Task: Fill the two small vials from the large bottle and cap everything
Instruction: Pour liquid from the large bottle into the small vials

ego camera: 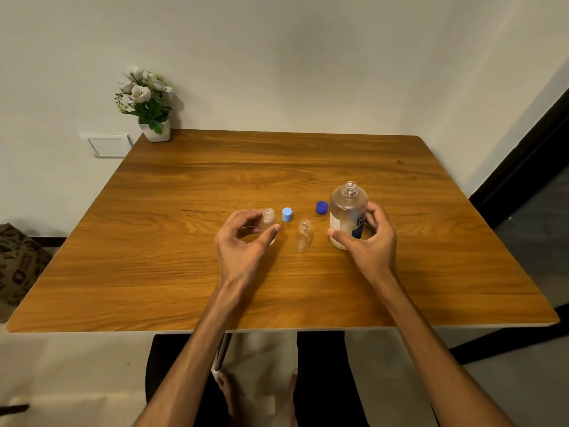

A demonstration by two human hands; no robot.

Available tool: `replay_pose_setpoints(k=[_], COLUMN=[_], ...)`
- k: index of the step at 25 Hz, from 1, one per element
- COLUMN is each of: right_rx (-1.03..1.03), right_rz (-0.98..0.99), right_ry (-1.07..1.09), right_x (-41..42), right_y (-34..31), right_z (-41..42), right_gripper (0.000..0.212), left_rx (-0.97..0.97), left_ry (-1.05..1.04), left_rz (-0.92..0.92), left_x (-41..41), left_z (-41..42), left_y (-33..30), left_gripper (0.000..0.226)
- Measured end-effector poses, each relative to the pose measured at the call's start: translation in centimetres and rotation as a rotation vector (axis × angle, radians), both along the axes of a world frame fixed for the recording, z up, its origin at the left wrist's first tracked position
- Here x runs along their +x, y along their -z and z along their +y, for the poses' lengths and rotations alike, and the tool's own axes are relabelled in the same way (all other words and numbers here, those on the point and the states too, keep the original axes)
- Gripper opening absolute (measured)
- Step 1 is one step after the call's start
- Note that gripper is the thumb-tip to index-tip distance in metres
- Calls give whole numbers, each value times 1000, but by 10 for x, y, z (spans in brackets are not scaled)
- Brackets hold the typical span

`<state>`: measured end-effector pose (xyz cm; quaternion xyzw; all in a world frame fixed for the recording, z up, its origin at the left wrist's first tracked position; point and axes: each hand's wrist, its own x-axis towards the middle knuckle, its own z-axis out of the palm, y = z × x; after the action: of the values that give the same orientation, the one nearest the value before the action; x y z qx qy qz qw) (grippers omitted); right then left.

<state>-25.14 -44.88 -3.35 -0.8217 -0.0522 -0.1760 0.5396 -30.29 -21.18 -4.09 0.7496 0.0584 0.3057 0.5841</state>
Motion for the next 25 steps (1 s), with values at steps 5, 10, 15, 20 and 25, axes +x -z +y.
replay_pose_setpoints(k=[5,10,15,20,25], right_rx=[35,56,61,47,-41], right_rz=[20,22,29,7,-43], right_ry=[15,17,23,23,33], right_x=[6,9,8,3,-2], right_y=[7,9,9,9,2], right_z=[-3,-7,-6,-9,-17], right_gripper=[75,75,75,76,78], left_rx=[-46,-52,-22,149,192], left_ry=[-36,-29,-42,-190,-38], left_rz=[78,94,146,-34,105], left_x=[11,11,6,-27,-16], left_z=[5,4,2,-28,-67], left_y=[12,19,15,1,2], left_gripper=[34,32,49,36,50])
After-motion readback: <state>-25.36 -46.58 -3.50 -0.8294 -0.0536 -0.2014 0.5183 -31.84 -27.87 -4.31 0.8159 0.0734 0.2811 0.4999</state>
